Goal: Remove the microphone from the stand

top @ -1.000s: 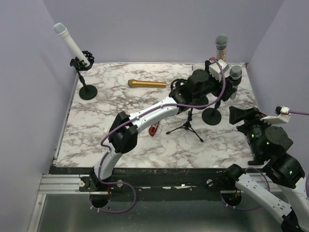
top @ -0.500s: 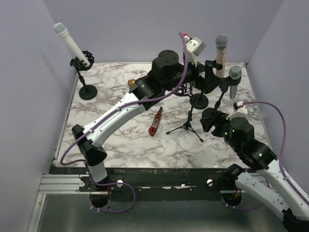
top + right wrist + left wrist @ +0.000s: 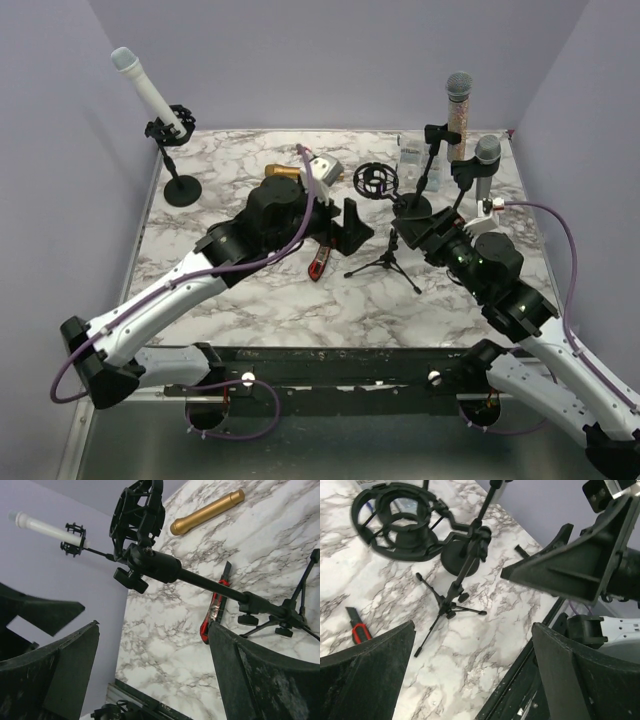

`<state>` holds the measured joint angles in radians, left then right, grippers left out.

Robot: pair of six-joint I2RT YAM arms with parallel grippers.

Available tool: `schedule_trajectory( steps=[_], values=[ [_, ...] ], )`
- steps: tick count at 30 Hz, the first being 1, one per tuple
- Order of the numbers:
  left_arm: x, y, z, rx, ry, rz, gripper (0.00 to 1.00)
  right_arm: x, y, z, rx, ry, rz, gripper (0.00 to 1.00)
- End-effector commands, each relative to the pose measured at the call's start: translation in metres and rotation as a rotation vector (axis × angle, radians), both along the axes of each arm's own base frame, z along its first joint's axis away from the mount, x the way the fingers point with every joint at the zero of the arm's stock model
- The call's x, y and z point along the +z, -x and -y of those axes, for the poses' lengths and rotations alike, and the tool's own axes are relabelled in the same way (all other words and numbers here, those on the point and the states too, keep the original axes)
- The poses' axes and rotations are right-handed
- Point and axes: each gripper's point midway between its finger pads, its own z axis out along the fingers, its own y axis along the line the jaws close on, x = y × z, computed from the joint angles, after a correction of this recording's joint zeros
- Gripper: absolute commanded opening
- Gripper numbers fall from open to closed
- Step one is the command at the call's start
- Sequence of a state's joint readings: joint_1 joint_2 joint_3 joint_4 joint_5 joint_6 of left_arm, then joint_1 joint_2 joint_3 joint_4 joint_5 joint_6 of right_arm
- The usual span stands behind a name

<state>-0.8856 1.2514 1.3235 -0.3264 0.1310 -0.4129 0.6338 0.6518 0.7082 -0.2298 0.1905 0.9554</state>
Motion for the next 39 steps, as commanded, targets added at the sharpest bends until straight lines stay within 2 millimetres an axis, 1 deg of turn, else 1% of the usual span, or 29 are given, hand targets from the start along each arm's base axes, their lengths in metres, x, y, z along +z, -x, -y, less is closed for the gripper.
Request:
schedule_trajectory(
  steps=[1, 3, 6, 11, 14, 16, 18, 20, 24, 28, 35, 39],
  values=[
    [0.007, 0.01, -0.044, 0.116, 0.075, 0.049, 0.99, 0.016, -0.016, -0.001, -0.082, -0.123, -0.021, 0.9],
    [0.001, 0.015, -0.052, 0.13, 0.096, 0.043, 0.99, 0.01, -0.023, 0.003, -0.136, -0.151, -0.049, 0.9],
    [-0.005, 0.021, -0.059, 0.136, 0.11, 0.035, 0.99, 0.011, -0.03, 0.009, -0.193, -0.194, -0.046, 0.89],
    [-0.011, 0.026, -0.062, 0.131, 0.125, 0.02, 0.99, 0.025, -0.03, 0.014, -0.207, -0.242, 0.017, 0.9],
    [-0.012, 0.029, -0.061, 0.122, 0.141, 0.014, 0.99, 0.022, -0.031, 0.02, -0.242, -0.274, 0.024, 0.95],
    [-0.012, 0.029, -0.061, 0.119, 0.15, 0.012, 0.99, 0.016, -0.035, 0.023, -0.278, -0.292, 0.004, 0.95],
    [-0.01, 0.03, -0.06, 0.114, 0.157, 0.012, 0.99, 0.011, -0.039, 0.023, -0.295, -0.31, -0.003, 0.95],
    [-0.009, 0.031, -0.059, 0.108, 0.162, 0.012, 0.99, 0.015, -0.043, 0.02, -0.29, -0.326, 0.024, 0.95],
    [-0.012, 0.032, -0.06, 0.107, 0.155, 0.008, 0.99, 0.015, -0.048, 0.015, -0.28, -0.315, 0.032, 0.94],
    [-0.014, 0.033, -0.062, 0.109, 0.156, 0.009, 0.99, 0.003, -0.049, 0.018, -0.297, -0.299, 0.018, 0.94],
    [-0.013, 0.034, -0.061, 0.106, 0.162, 0.008, 0.99, -0.037, -0.048, 0.023, -0.333, -0.253, -0.056, 0.91],
    [-0.013, 0.035, -0.061, 0.1, 0.165, 0.003, 0.99, -0.05, -0.046, 0.025, -0.339, -0.234, -0.075, 0.91]
  ],
)
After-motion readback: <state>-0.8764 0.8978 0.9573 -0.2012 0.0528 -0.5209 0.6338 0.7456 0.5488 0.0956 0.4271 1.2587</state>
